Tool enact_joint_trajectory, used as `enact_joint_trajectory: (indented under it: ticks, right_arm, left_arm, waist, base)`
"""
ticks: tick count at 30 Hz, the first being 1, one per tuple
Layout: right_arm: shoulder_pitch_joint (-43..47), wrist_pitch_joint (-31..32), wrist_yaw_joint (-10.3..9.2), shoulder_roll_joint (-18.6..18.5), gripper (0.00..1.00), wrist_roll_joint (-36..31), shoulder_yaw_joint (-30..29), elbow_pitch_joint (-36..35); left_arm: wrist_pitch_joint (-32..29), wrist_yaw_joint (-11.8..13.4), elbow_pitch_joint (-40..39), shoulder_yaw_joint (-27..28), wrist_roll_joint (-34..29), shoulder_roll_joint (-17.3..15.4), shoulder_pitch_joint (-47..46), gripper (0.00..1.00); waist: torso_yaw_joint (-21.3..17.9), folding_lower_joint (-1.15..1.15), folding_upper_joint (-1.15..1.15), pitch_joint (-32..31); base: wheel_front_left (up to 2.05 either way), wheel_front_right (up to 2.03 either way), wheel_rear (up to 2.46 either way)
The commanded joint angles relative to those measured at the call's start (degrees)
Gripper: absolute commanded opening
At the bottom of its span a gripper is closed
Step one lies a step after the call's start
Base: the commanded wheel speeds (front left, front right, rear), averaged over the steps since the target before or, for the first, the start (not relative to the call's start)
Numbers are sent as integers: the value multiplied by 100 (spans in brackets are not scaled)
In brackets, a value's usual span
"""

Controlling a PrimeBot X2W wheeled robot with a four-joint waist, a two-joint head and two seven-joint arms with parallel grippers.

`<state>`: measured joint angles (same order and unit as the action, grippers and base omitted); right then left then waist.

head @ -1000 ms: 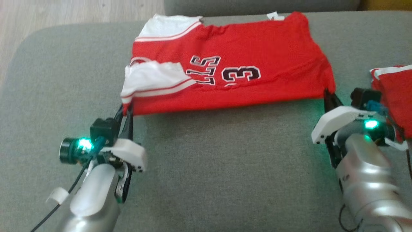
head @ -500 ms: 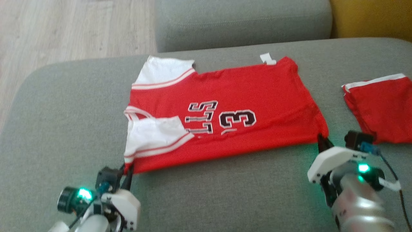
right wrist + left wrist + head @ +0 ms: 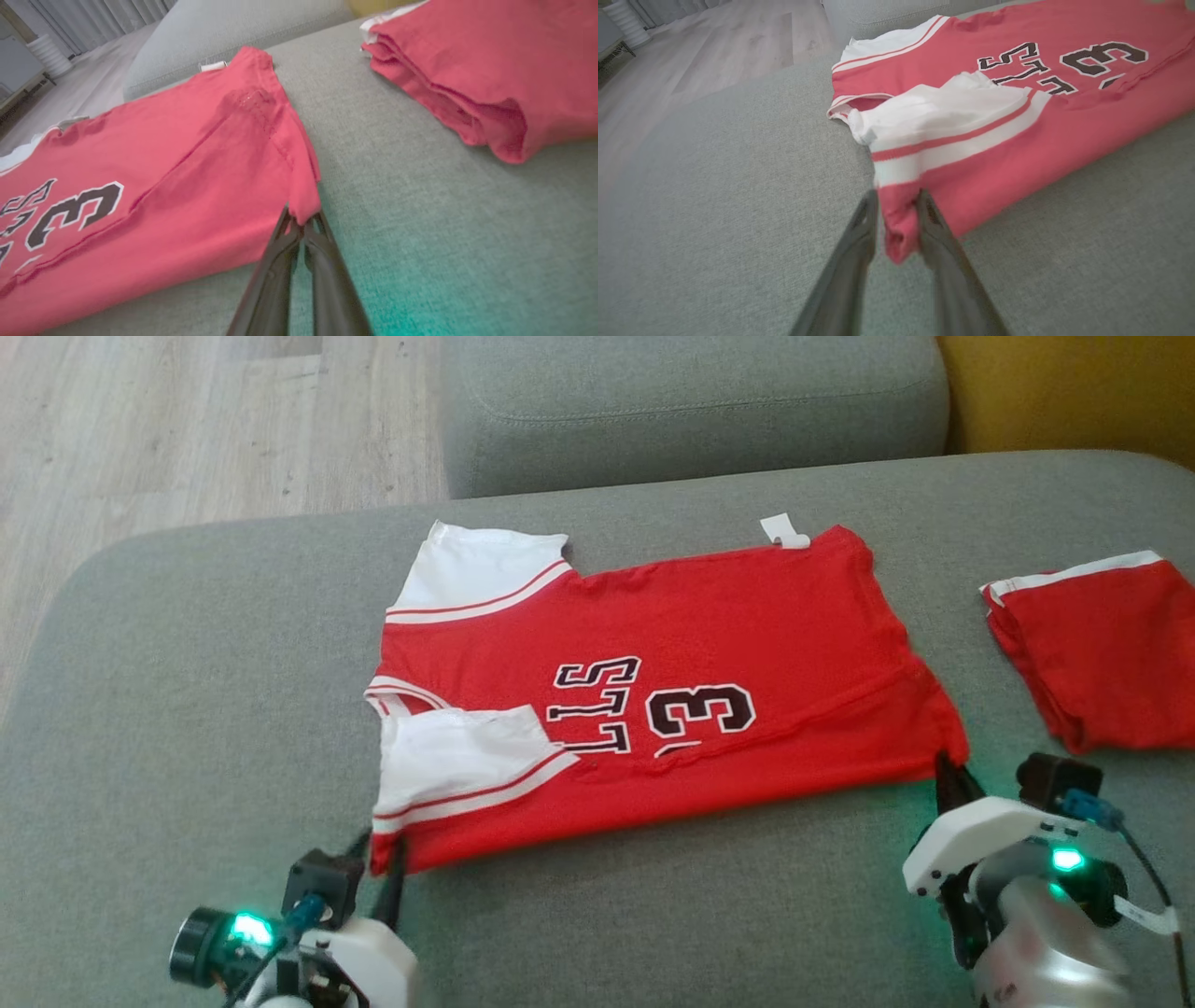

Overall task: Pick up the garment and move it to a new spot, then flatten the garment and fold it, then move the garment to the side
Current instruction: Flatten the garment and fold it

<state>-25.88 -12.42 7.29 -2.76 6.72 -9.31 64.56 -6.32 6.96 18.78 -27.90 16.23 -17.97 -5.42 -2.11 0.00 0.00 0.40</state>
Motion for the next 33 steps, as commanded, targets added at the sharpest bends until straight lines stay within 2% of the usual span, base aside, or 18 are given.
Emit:
enact_joint_trajectory:
  ticks: [1,5,9,14,15,20,25,28,33]
  right_arm:
    - [-1,-66,20,-11,100,97,157,-329]
    - [180,-156,20,-11,100,260,281,-904]
    - [502,-236,20,-11,100,443,499,-1715]
    - [1107,-255,20,-11,100,424,773,-3365]
    - [1107,-255,20,-11,100,424,773,-3365]
    - [1675,-256,20,-11,100,465,930,-4358]
    - [1709,-257,20,-11,100,505,1017,-4701]
    - [1508,-257,20,-11,100,554,1118,-4890]
    - [1182,-257,20,-11,100,655,1329,-5157]
  left_arm:
    - [48,111,-215,239,44,-144,-173,100]
    - [353,377,-284,325,-79,-105,-264,100]
    - [952,551,-333,501,-20,75,-375,100]
    - [1857,558,-378,681,95,310,-539,100]
    - [1857,558,-378,681,95,310,-539,100]
    - [2113,540,-451,905,173,578,-663,100]
    - [2129,341,-431,951,5,549,-999,100]
    - [2019,36,-182,914,-76,327,-1620,100]
    - [1154,-651,308,856,-49,-181,-2930,100]
  waist:
    - [17,0,0,12]
    - [53,0,0,26]
    - [99,0,0,56]
    - [132,0,0,151]
    - [132,0,0,151]
    - [128,0,0,294]
    - [26,0,0,565]
    - [-154,0,0,919]
    - [-441,0,0,1520]
  base:
    - [0,0,0]
    - [0,0,0]
    - [0,0,0]
    - [0,0,0]
    - [0,0,0]
    - [0,0,0]
    - [0,0,0]
    - [0,0,0]
    - [0,0,0]
